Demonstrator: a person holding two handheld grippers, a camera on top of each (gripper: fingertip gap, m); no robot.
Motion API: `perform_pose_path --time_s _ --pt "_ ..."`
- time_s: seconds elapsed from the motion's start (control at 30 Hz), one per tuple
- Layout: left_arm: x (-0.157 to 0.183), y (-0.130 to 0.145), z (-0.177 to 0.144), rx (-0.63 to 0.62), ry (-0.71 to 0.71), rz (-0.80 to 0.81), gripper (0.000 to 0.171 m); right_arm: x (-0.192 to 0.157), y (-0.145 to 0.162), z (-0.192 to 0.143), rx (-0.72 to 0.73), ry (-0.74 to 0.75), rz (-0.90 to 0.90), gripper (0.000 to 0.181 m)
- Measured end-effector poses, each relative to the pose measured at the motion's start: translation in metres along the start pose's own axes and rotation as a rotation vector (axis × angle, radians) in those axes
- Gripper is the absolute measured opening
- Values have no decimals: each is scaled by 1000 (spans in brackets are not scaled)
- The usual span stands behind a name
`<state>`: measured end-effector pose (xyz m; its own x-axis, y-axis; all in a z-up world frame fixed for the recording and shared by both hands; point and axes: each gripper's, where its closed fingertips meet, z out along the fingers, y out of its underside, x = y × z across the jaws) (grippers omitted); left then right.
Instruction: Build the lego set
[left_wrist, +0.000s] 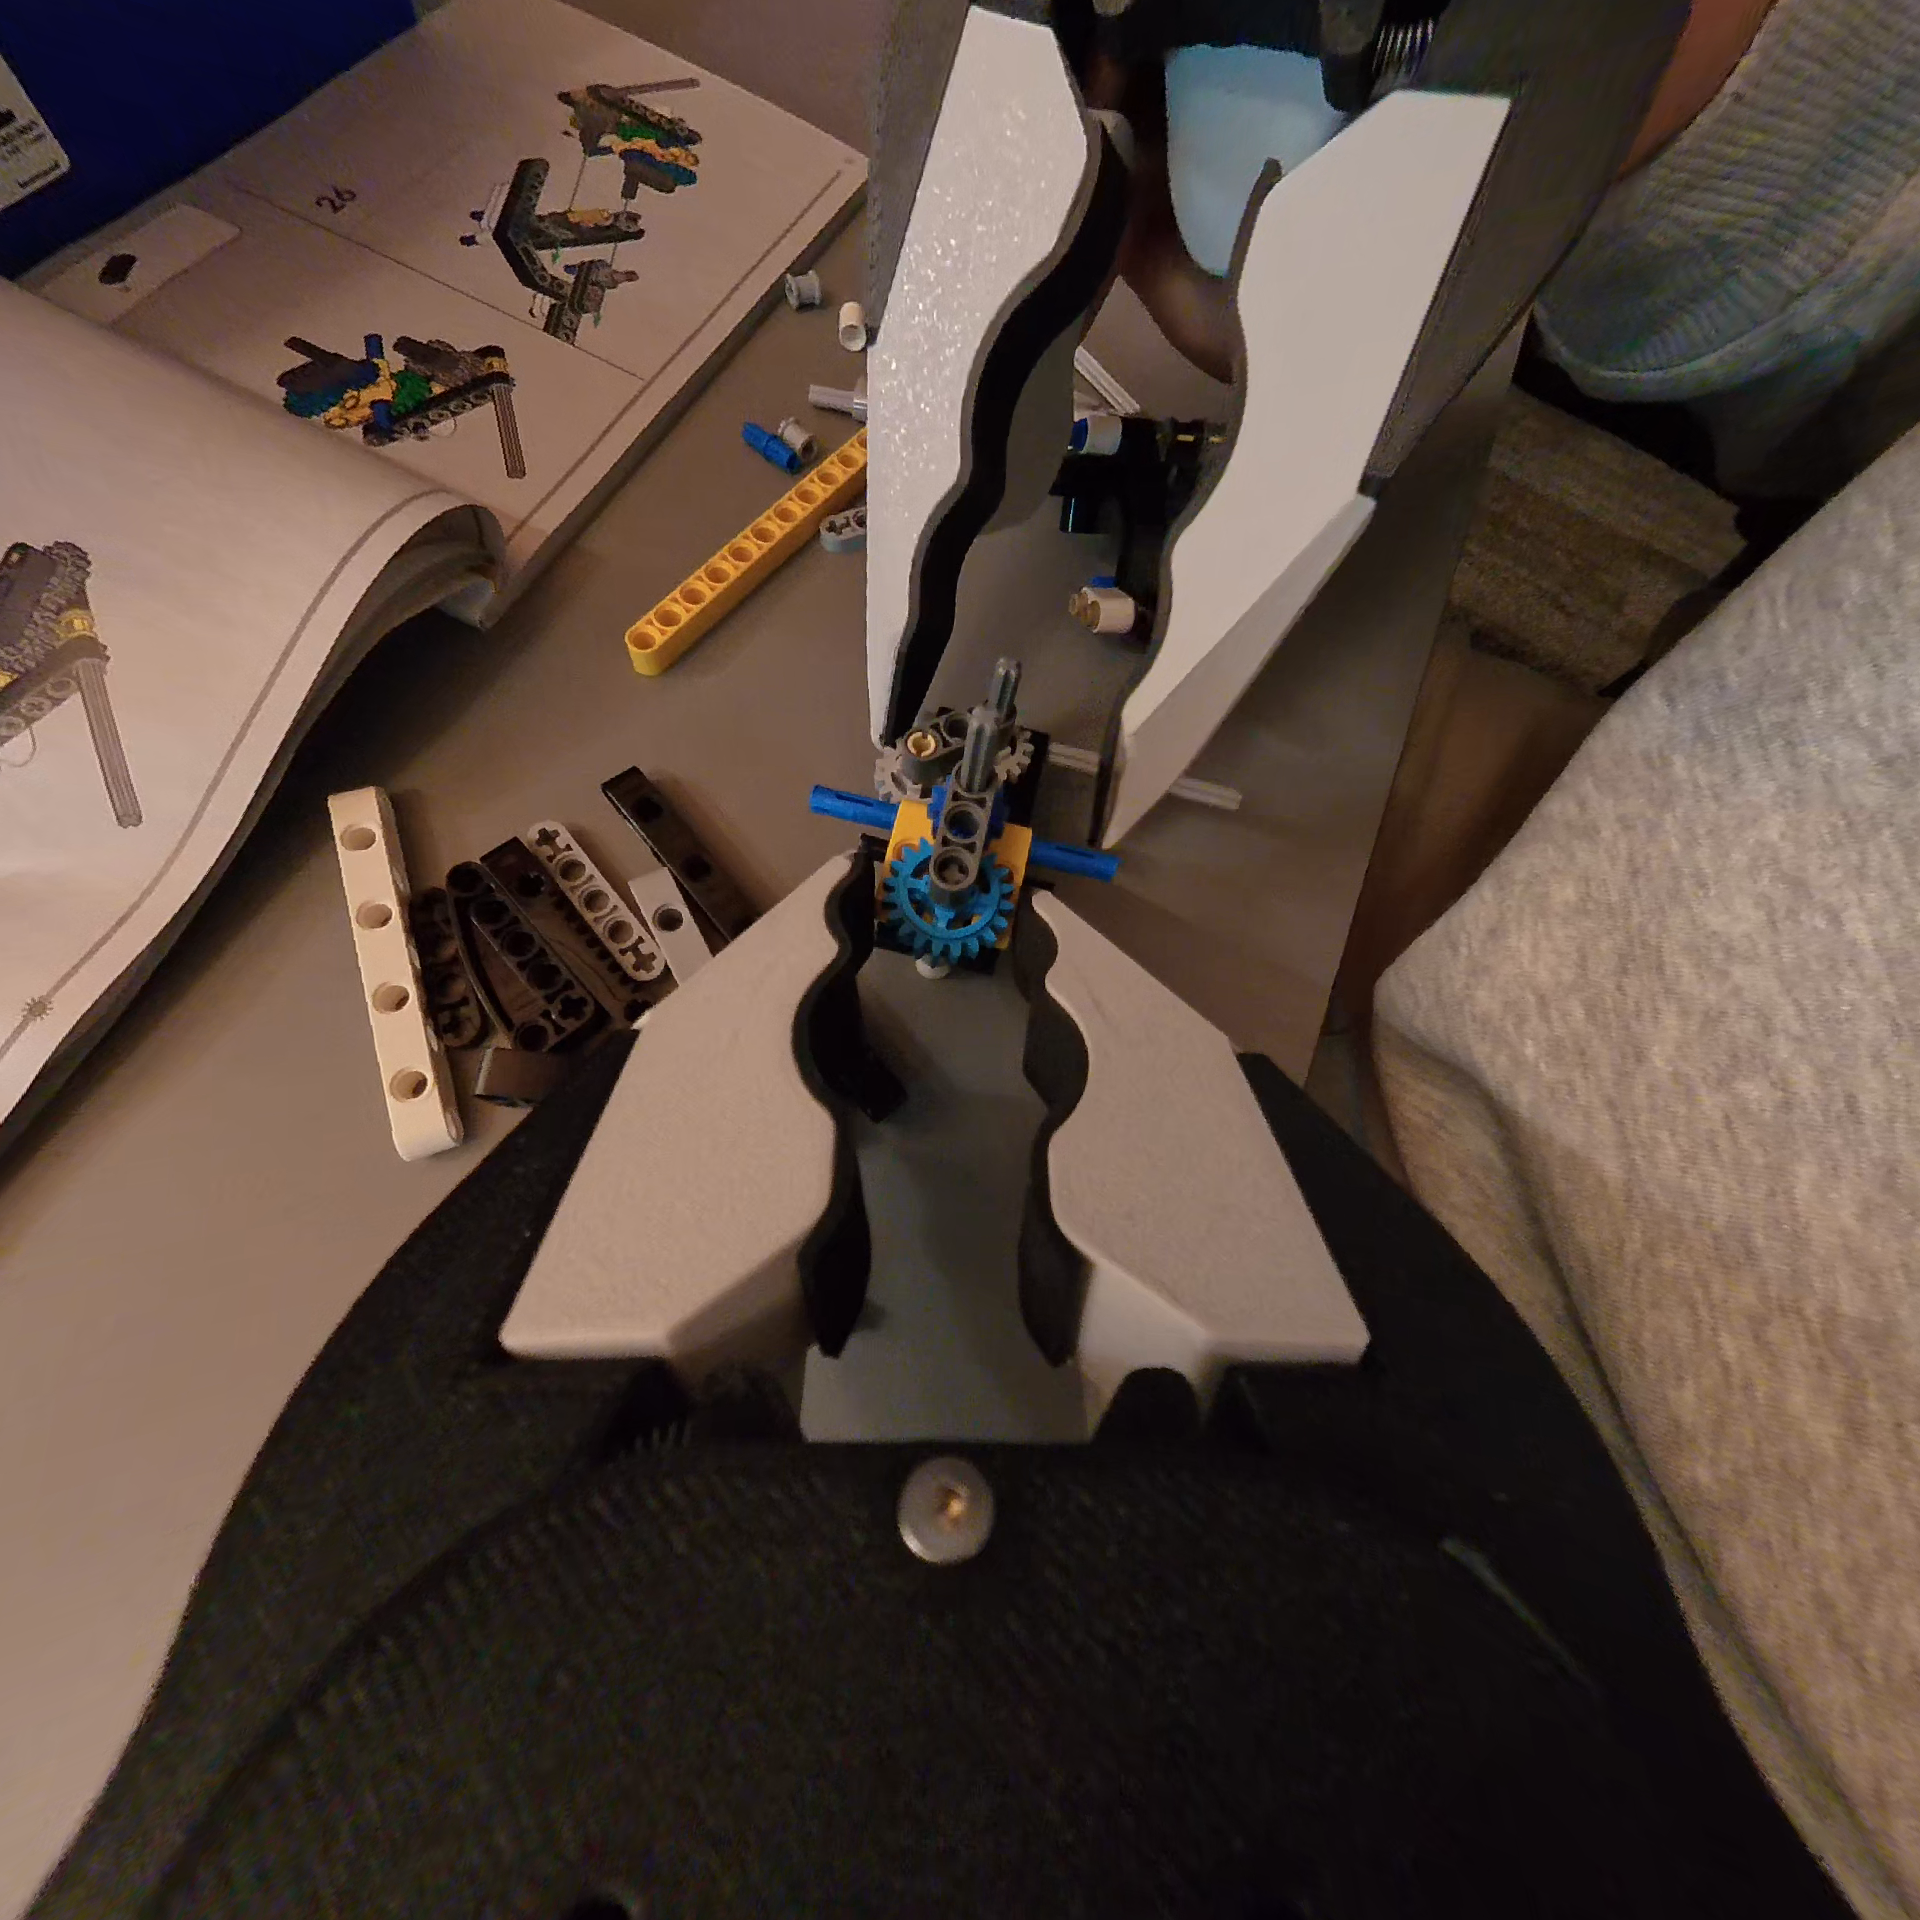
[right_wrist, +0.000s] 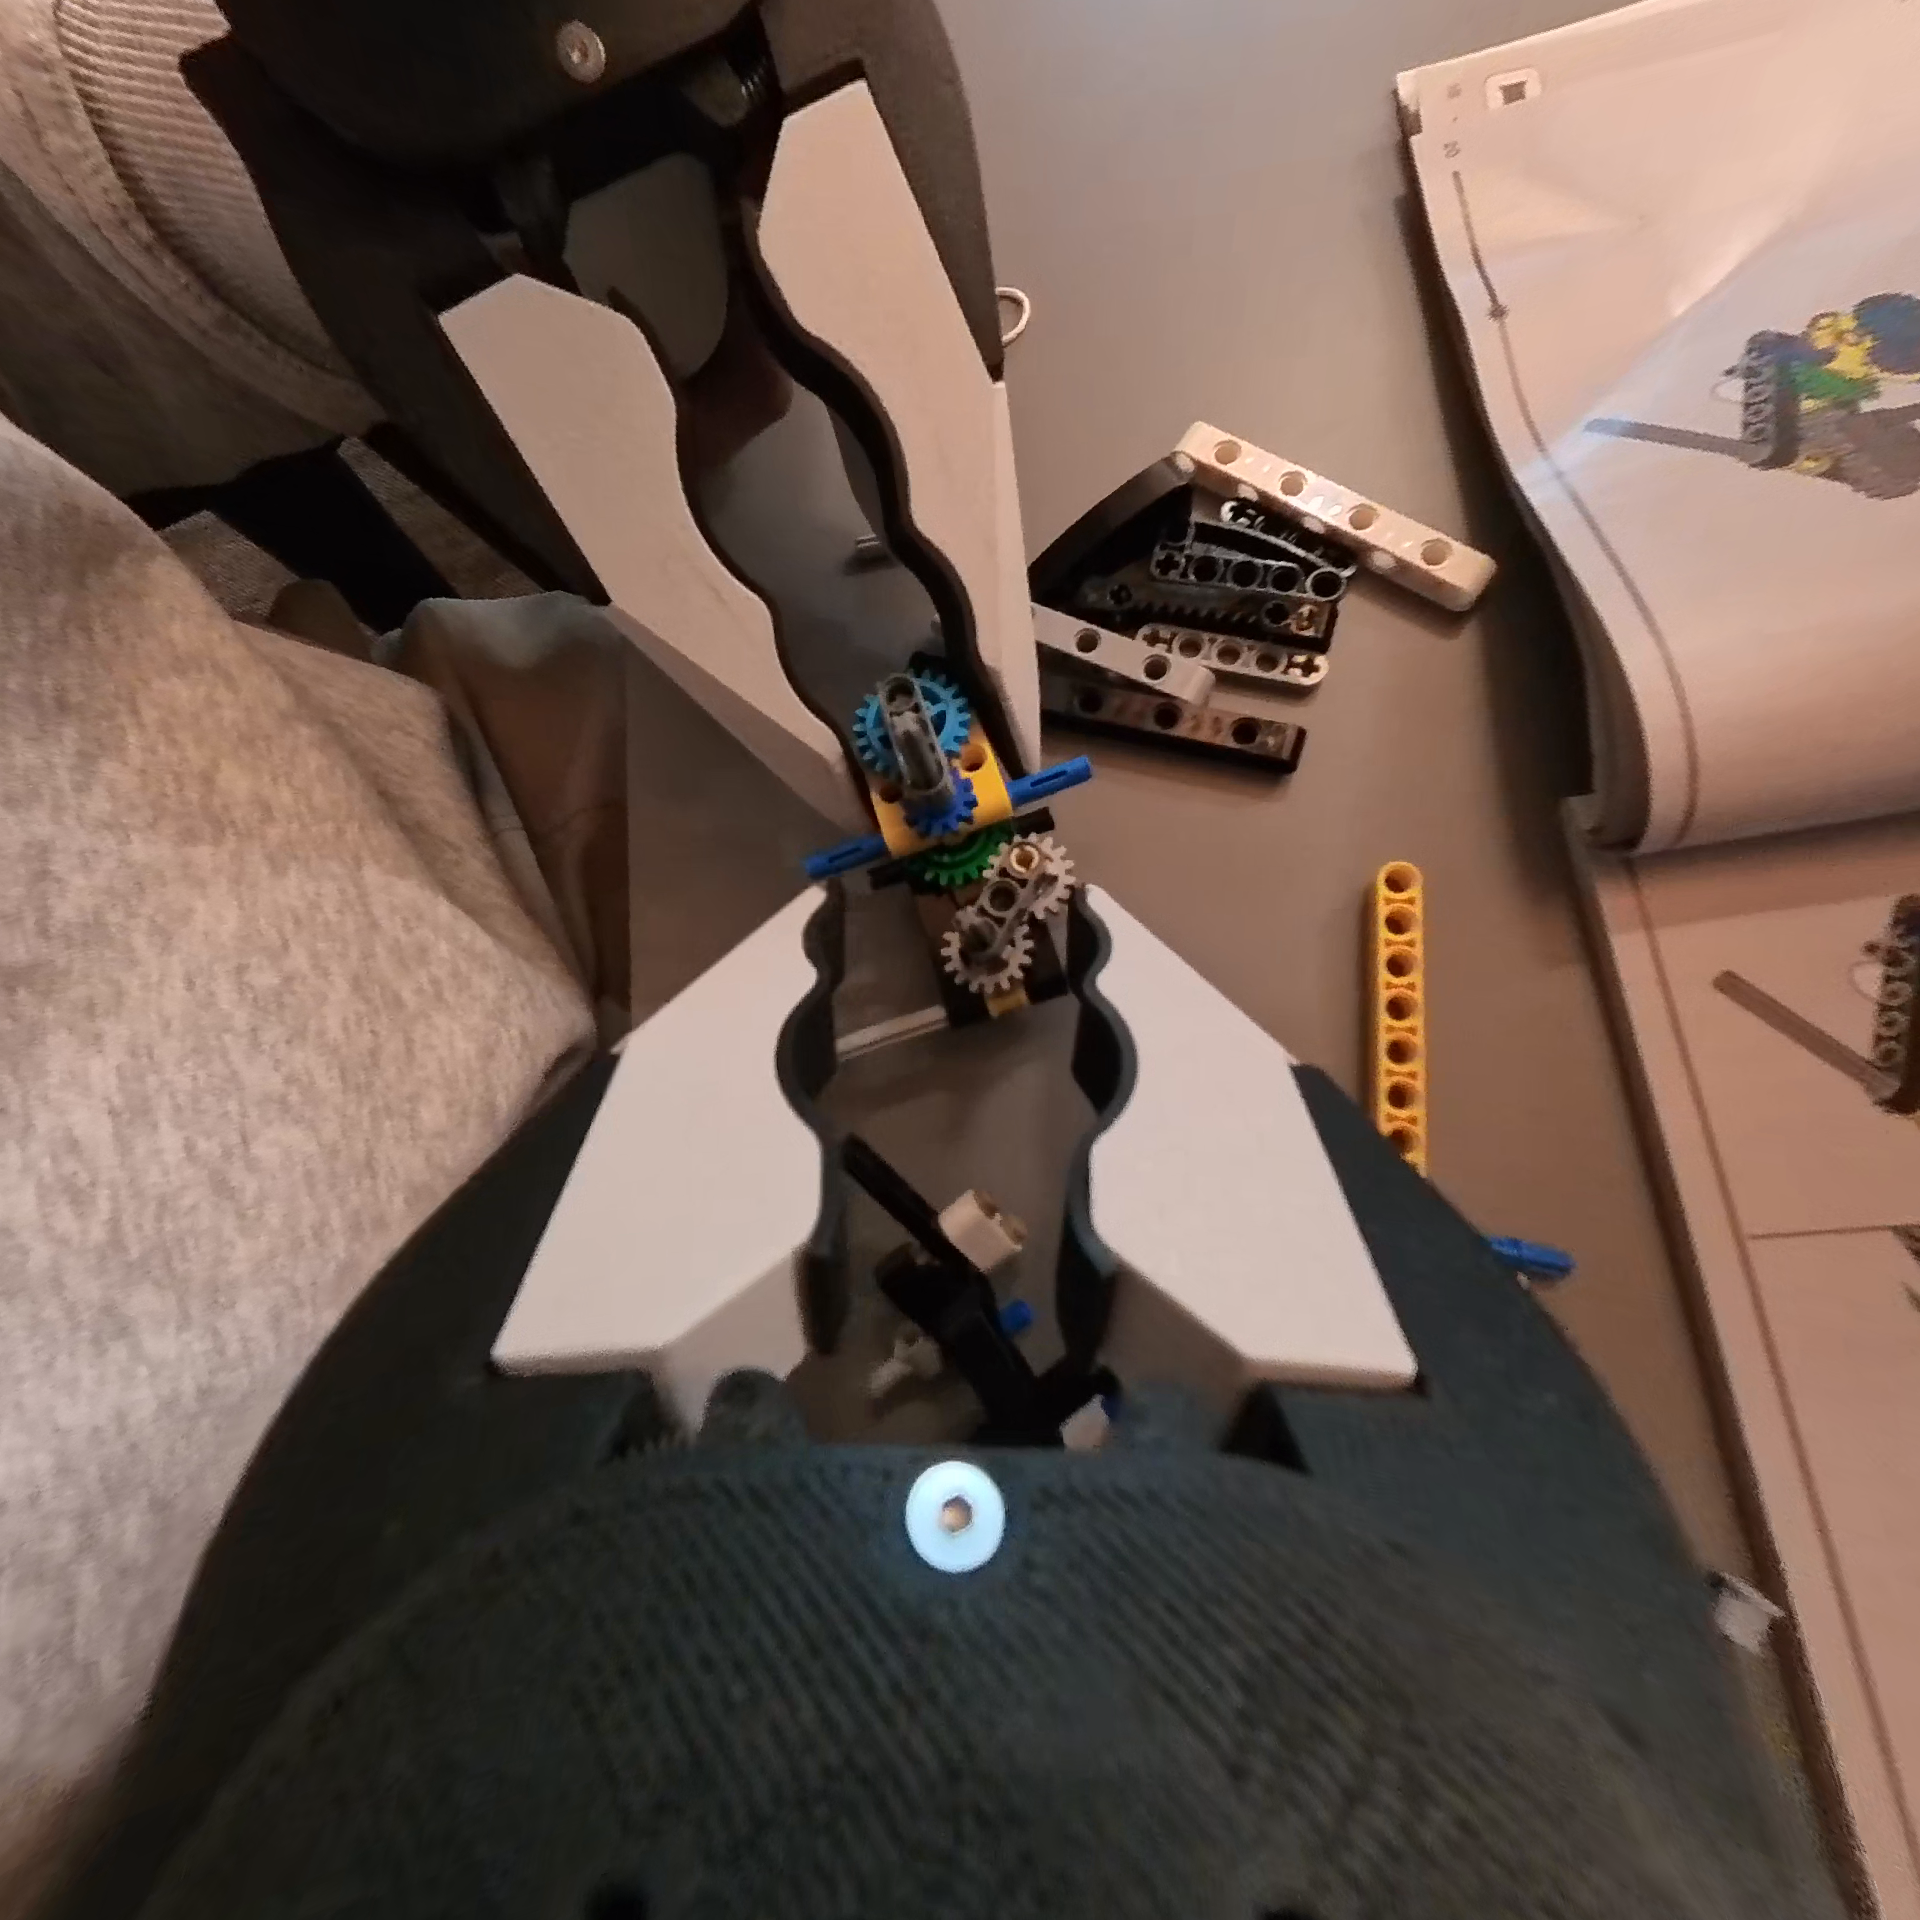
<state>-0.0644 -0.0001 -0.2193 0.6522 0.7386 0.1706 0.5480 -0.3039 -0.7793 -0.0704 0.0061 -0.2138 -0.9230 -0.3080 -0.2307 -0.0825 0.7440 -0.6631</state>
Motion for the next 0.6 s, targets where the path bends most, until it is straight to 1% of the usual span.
perform_pose_path --time_s 0.17,0.27,0.37,0.6 --pt "0 0 0 0 0 0 24 3 0 -6 4 13 8 55" --pt "1 0 0 -1 5 2 24 5 3 -13 -1 24 -19 61" --pt "2 0 1 -3 14 10 24 7 9 -17 -25 15 -78 58" --pt "3 0 2 -5 13 22 24 7 18 -16 -102 -83 -203 49"
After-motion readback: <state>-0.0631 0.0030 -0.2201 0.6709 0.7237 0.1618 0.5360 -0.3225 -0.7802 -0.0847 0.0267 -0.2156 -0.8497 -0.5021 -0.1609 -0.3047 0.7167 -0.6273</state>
